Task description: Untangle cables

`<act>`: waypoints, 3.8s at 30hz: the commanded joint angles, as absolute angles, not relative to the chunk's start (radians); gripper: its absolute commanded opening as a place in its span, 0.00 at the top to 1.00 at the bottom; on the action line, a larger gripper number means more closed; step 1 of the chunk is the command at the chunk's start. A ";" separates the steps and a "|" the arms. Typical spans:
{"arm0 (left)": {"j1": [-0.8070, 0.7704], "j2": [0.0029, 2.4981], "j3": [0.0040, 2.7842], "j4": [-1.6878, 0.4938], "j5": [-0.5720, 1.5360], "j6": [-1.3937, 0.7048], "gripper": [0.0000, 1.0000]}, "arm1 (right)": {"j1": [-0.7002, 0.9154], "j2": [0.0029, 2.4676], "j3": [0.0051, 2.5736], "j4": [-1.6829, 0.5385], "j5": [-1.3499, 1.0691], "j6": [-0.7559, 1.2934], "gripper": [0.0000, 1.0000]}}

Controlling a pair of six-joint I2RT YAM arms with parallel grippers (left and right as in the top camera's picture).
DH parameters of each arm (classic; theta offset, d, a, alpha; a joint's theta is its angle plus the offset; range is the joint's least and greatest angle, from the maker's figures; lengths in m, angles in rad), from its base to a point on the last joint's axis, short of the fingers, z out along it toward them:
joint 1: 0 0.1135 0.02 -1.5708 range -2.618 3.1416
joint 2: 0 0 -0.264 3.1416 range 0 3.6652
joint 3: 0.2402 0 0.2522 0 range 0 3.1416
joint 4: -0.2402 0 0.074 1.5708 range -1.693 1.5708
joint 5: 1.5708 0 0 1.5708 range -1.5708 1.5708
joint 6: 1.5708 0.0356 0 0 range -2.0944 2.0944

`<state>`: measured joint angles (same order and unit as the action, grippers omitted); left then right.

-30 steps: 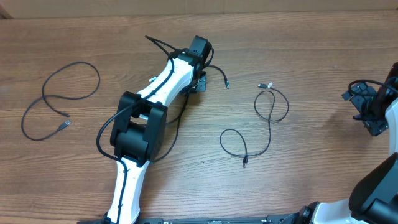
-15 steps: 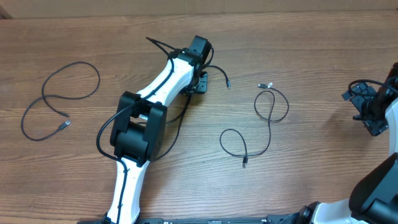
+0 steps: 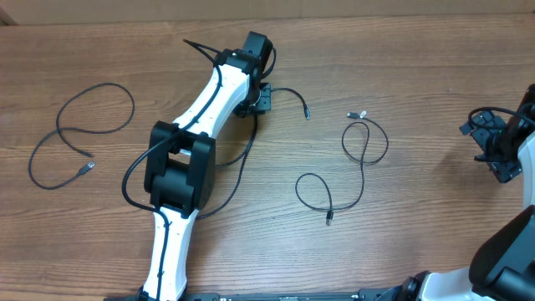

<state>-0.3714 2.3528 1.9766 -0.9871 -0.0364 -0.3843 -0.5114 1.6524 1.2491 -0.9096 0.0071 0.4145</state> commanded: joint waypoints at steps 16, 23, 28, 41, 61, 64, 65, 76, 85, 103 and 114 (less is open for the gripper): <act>-0.382 2.362 1.926 -0.962 -0.006 -0.408 0.75 | -0.514 1.647 1.247 -0.905 0.014 0.414 0.00; -0.381 2.362 1.927 -0.872 0.059 -0.380 0.95 | -0.514 1.647 1.247 -0.905 0.014 0.414 0.00; -0.381 2.361 1.928 -0.802 0.131 -0.344 0.94 | -0.514 1.647 1.247 -0.905 0.014 0.414 0.00; -0.378 2.361 1.928 -0.872 -0.015 -0.398 0.72 | -0.514 1.647 1.247 -0.905 0.014 0.414 0.00; -0.365 2.360 1.992 -0.994 -0.036 -0.427 0.58 | -0.514 1.647 1.247 -0.905 0.014 0.414 0.00; -0.374 2.362 1.984 -0.993 -0.034 -0.427 0.62 | -0.514 1.647 1.247 -0.905 0.014 0.414 0.00; -0.376 2.362 1.981 -0.991 -0.034 -0.427 0.63 | -0.514 1.647 1.247 -0.905 0.014 0.414 0.00; -0.394 2.368 1.967 -0.994 -0.038 -0.447 0.69 | -0.514 1.647 1.247 -0.905 0.014 0.414 0.00; -0.393 2.368 1.885 -0.929 -0.084 -0.506 0.70 | -0.514 1.647 1.247 -0.905 0.014 0.414 0.00; -0.420 2.368 1.876 -0.836 -0.036 -0.367 0.76 | -0.514 1.647 1.247 -0.905 0.014 0.414 0.00; -0.419 2.357 1.868 -0.838 0.002 -0.362 0.96 | -0.514 1.647 1.247 -0.905 0.014 0.414 0.00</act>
<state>-0.4129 2.3550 1.8843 -0.8371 -0.0193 -0.3847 -0.5114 1.6524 1.2491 -0.9089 0.0071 0.4149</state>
